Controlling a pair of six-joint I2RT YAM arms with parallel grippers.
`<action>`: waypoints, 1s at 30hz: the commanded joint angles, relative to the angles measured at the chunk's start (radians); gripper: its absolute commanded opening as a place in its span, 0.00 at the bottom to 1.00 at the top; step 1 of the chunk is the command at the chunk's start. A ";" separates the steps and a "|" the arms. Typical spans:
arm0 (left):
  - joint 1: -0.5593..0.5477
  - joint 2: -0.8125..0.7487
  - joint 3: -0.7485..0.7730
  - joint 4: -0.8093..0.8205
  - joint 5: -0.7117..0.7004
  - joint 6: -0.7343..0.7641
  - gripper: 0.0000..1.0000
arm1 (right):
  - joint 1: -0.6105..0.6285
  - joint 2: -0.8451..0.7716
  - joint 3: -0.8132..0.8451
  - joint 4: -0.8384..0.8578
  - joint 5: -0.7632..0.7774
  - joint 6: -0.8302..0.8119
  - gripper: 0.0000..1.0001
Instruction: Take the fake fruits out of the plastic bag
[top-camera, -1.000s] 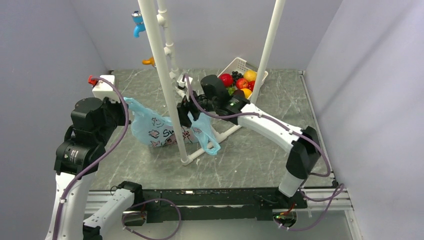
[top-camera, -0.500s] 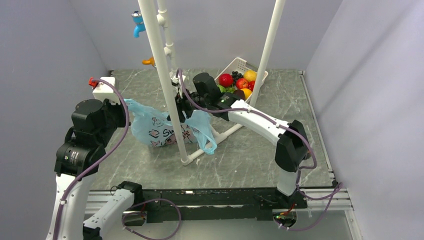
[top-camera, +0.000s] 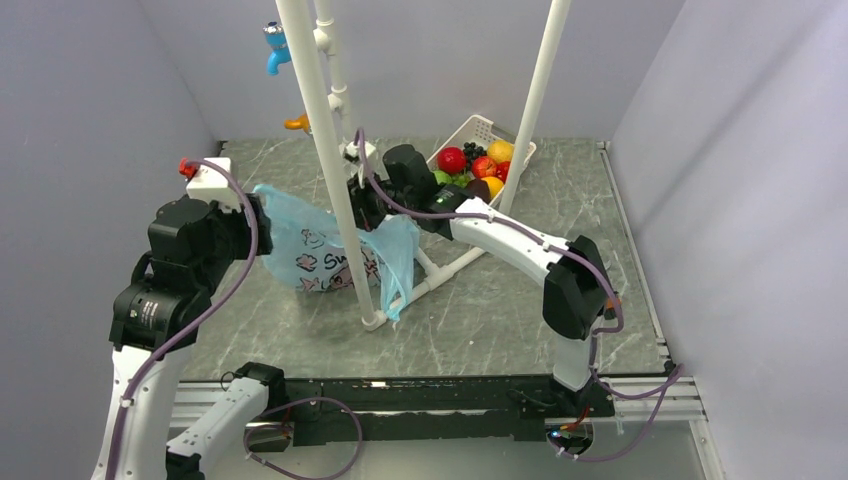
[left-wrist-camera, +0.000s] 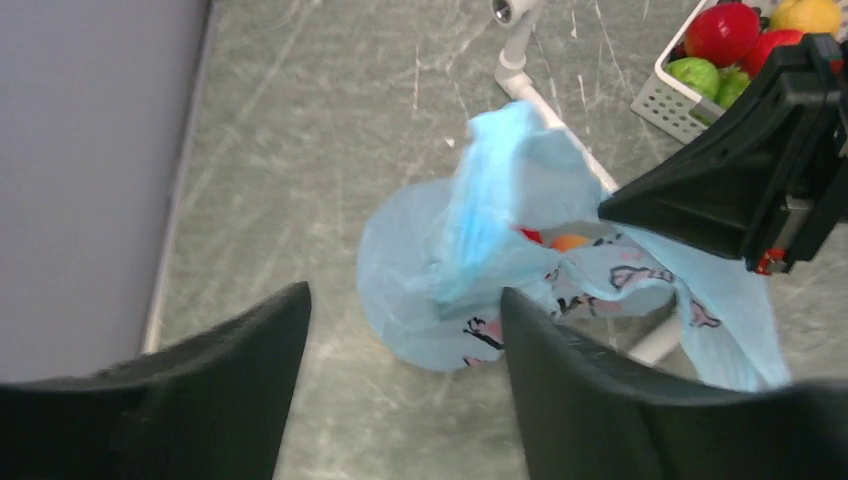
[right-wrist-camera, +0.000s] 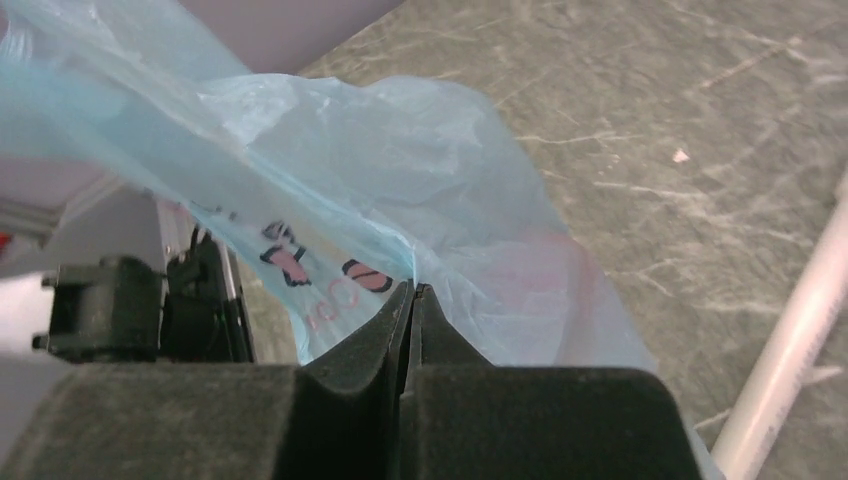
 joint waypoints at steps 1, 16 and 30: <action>-0.001 -0.002 0.012 -0.102 -0.024 -0.108 0.84 | -0.062 -0.056 0.016 0.095 0.112 0.222 0.00; -0.001 -0.260 -0.485 0.275 0.497 -0.645 0.91 | -0.111 -0.122 -0.073 0.210 0.099 0.552 0.00; -0.006 0.065 -0.507 0.529 0.269 -1.035 1.00 | -0.112 -0.178 -0.125 0.219 0.107 0.507 0.00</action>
